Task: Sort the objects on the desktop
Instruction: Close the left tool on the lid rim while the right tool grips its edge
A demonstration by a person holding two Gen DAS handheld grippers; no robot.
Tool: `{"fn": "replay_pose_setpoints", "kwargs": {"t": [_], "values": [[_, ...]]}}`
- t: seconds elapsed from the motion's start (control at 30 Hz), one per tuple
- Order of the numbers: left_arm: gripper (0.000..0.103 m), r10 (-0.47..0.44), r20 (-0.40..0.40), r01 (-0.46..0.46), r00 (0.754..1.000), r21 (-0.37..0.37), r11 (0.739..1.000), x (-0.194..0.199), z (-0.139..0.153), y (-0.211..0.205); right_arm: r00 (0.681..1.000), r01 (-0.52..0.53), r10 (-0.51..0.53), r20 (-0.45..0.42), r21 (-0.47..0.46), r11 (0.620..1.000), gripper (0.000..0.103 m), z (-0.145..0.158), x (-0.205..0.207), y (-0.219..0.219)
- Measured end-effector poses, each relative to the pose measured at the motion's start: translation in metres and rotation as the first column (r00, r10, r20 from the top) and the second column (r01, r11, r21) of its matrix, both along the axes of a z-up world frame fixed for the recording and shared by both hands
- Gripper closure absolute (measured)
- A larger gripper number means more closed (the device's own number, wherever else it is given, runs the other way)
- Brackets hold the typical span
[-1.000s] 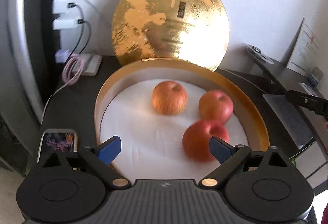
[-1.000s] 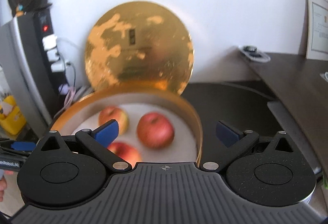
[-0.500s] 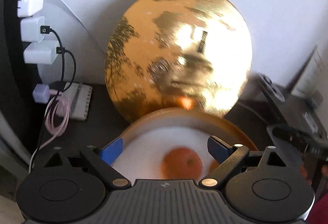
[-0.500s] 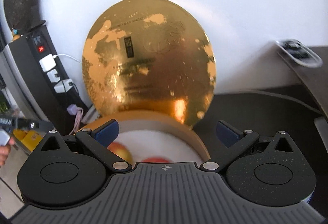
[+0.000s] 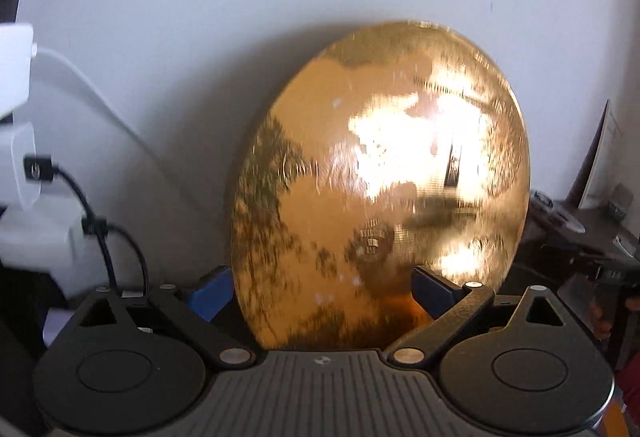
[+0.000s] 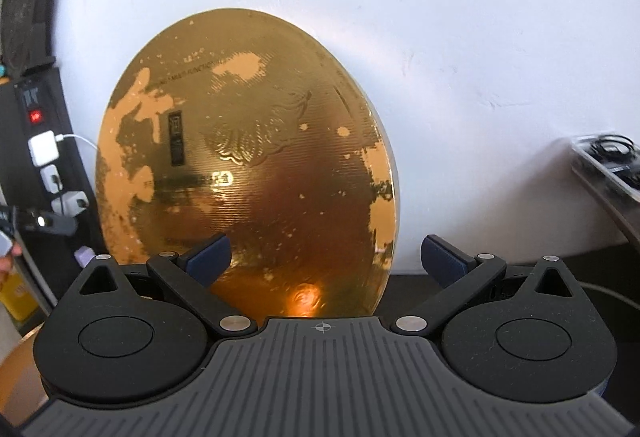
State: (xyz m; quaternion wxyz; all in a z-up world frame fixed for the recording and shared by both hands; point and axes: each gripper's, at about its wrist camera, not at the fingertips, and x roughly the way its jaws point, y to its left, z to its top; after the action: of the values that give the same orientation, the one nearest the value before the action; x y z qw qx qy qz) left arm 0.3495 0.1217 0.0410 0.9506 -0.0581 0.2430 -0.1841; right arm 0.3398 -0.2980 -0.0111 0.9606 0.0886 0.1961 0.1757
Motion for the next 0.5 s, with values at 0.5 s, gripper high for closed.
{"fn": "replay_pose_setpoints", "kwargs": {"t": [0.5], "values": [[0.001, 0.033, 0.079, -0.034, 0.996, 0.009, 0.999, 0.038, -0.011, -0.001, 0.998, -0.027, 0.025, 0.05, 0.03, 0.999, 0.0, -0.031, 0.068, -0.019]]}}
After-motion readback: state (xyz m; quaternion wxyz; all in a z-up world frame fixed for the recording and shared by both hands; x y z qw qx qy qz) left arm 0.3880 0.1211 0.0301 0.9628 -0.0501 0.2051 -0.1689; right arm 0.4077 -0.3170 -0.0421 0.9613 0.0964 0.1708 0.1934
